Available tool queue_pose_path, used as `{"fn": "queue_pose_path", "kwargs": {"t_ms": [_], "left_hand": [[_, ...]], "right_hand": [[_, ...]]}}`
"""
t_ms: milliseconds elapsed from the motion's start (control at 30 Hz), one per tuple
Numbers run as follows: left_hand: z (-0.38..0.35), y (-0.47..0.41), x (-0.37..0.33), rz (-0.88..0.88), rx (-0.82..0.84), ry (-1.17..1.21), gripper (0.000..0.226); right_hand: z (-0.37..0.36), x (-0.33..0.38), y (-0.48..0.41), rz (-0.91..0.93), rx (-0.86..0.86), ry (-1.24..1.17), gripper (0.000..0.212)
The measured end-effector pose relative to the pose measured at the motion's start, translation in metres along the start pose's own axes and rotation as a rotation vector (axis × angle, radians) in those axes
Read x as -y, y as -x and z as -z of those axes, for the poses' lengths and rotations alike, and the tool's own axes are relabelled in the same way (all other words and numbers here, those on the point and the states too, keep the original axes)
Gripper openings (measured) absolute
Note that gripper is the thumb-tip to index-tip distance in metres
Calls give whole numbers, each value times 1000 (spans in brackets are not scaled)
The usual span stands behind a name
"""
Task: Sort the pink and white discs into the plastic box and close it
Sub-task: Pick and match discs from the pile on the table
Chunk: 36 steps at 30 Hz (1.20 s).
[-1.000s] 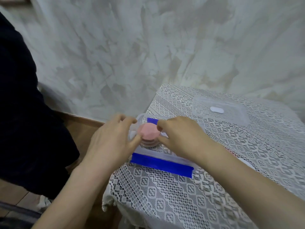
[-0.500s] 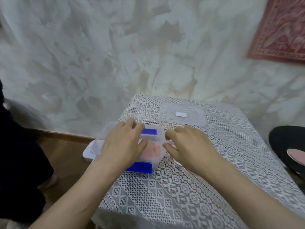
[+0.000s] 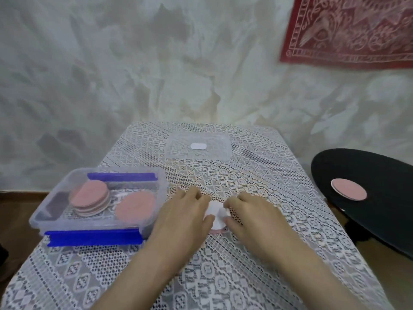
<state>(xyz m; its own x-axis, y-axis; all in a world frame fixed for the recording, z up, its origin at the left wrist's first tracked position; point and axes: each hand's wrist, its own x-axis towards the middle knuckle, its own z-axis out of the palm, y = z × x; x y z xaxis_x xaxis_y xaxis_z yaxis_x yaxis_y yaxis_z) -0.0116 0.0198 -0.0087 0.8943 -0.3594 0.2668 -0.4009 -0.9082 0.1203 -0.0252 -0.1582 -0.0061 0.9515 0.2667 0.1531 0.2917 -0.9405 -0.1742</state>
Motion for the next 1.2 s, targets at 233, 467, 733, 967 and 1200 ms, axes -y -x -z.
{"fn": "queue_pose_path", "kwargs": {"t_ms": [233, 467, 733, 967, 1200], "left_hand": [[-8, 7, 1, -3, 36, 33, 38], [-9, 13, 4, -12, 64, 87, 42], [-7, 13, 1, 10, 75, 119, 46], [-17, 7, -10, 27, 25, 127, 51], [-17, 4, -17, 50, 29, 216, 42]], "right_hand": [[-11, -9, -13, -26, 30, -86, 25], [-10, -10, -30, -71, 147, -186, 44], [-6, -11, -28, -154, 151, -428, 21], [-4, -34, -18, -258, 96, -579, 11], [-2, -60, -12, -338, -46, -584, 8]]}}
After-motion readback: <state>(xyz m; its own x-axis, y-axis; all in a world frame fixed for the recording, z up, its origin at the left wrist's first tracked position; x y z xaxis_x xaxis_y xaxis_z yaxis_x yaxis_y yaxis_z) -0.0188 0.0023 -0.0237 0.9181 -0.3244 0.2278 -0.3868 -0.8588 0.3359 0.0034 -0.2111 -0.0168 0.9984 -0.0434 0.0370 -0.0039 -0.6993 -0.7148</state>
